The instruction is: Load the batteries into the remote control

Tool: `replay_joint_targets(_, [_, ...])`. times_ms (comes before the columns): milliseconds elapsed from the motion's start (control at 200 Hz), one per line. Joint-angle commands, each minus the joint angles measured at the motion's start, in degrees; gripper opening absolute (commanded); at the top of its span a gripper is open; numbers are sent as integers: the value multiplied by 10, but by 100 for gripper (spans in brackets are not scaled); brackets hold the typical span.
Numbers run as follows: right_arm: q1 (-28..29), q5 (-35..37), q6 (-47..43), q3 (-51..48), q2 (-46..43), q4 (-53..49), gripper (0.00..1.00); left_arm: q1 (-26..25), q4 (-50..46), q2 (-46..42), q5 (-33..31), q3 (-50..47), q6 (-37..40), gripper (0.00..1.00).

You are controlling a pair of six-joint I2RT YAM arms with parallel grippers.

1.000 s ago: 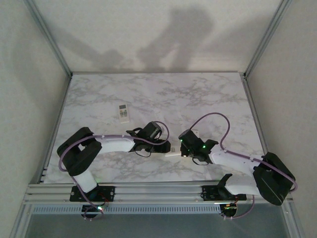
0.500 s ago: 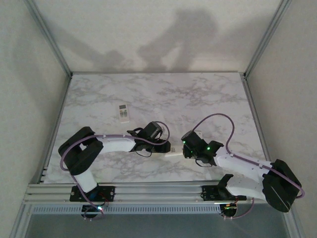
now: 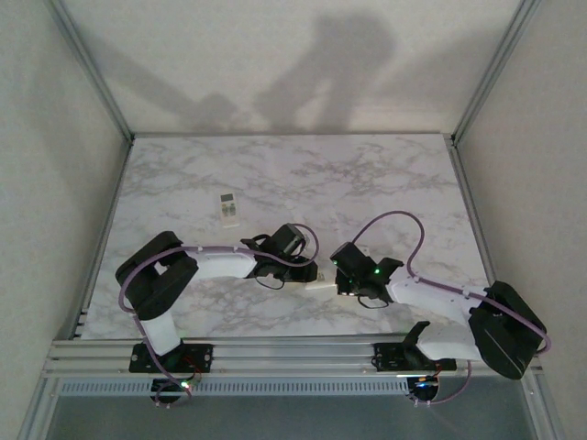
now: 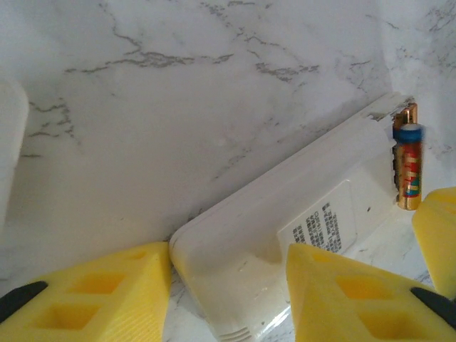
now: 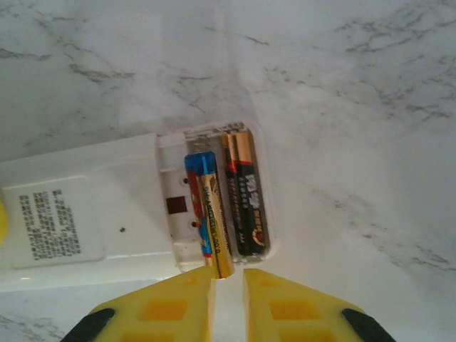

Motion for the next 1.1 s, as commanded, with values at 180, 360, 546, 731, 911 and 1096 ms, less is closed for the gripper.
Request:
replay_joint_targets(180, [6, 3, -4, 19, 26, 10, 14, -20, 7, 35, 31, 12, 5, 44])
replay_joint_targets(360, [6, -2, -9, 33, 29, -3, 15, -20, 4, 35, 29, 14, 8, 43])
replay_joint_targets(546, [6, 6, -9, 54, -6, -39, 19, -20, 5, 32, 27, 11, 7, 43])
replay_joint_targets(731, [-1, 38, -23, 88, 0, -66, 18, -20, 5, 24, 19, 7, 6, 43])
replay_joint_targets(911, [-13, 47, -30, 109, 53, -63, 16, -20, 3, 18, 14, 7, 7, 44])
replay_joint_targets(1096, [-17, 69, -18, 121, 93, -73, 23, -19, 6, 15, 15, 4, 7, 44])
